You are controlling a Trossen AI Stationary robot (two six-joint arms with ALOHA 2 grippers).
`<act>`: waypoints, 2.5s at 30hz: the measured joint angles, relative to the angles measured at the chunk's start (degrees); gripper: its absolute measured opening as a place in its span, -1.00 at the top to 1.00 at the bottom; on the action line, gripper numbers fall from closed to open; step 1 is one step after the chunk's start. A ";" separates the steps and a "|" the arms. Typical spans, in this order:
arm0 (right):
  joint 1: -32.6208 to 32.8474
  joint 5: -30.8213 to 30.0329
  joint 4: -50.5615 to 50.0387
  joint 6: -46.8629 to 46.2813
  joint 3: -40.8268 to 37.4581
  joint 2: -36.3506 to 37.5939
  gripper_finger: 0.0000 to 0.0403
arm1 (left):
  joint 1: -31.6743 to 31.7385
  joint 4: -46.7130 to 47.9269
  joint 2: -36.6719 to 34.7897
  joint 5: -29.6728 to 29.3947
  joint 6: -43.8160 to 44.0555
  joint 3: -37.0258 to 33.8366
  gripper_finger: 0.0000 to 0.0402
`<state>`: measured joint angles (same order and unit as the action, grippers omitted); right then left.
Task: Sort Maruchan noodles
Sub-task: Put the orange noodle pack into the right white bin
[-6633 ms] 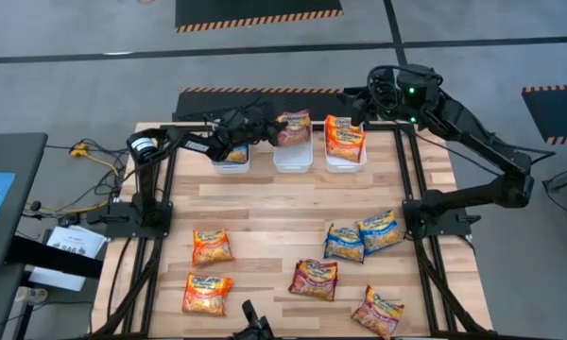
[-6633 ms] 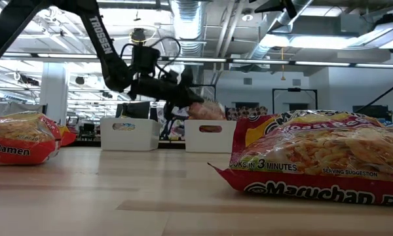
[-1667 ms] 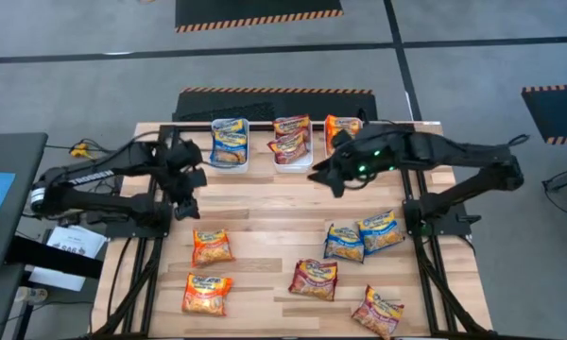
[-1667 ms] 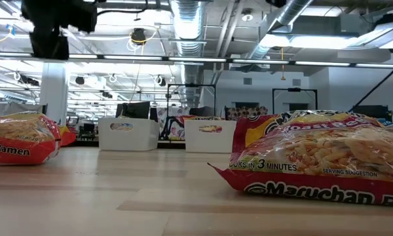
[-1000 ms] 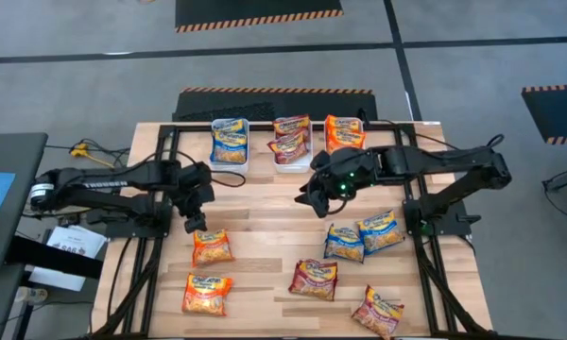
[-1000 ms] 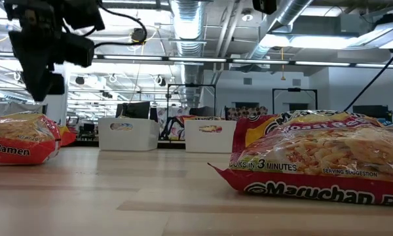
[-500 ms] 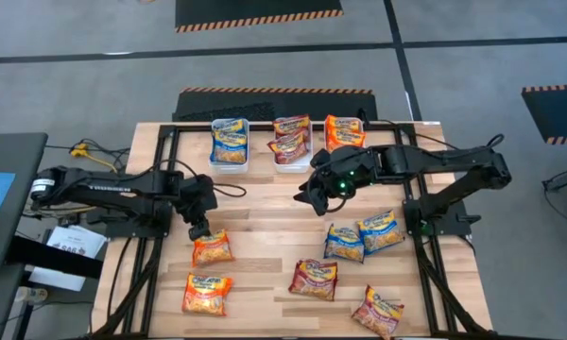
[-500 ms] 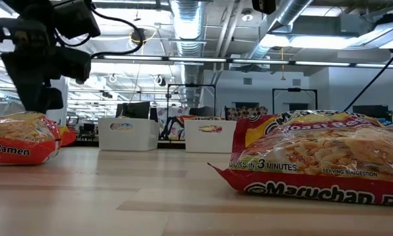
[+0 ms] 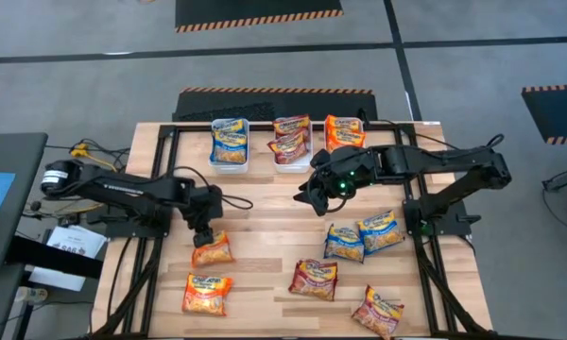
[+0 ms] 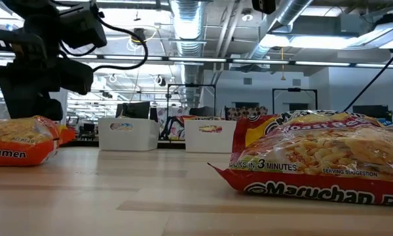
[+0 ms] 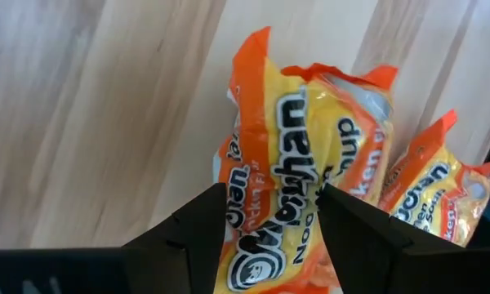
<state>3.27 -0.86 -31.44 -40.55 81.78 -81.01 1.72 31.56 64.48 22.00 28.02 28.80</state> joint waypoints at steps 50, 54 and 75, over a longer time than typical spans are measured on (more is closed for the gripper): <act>-4.06 0.94 0.61 7.99 0.00 0.02 -0.19 | -0.48 -4.12 2.50 -14.00 -13.58 25.49 1.00; -5.58 0.94 0.67 7.24 0.00 0.02 -0.19 | 1.58 -4.04 2.50 -16.72 -16.39 28.19 1.00; -13.44 3.26 17.12 17.93 0.14 -5.49 -0.19 | 9.61 -7.19 4.91 -18.56 -23.06 33.48 1.00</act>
<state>-10.17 2.39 -14.32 -22.62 81.91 -86.51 11.33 24.37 69.39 3.44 4.96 62.28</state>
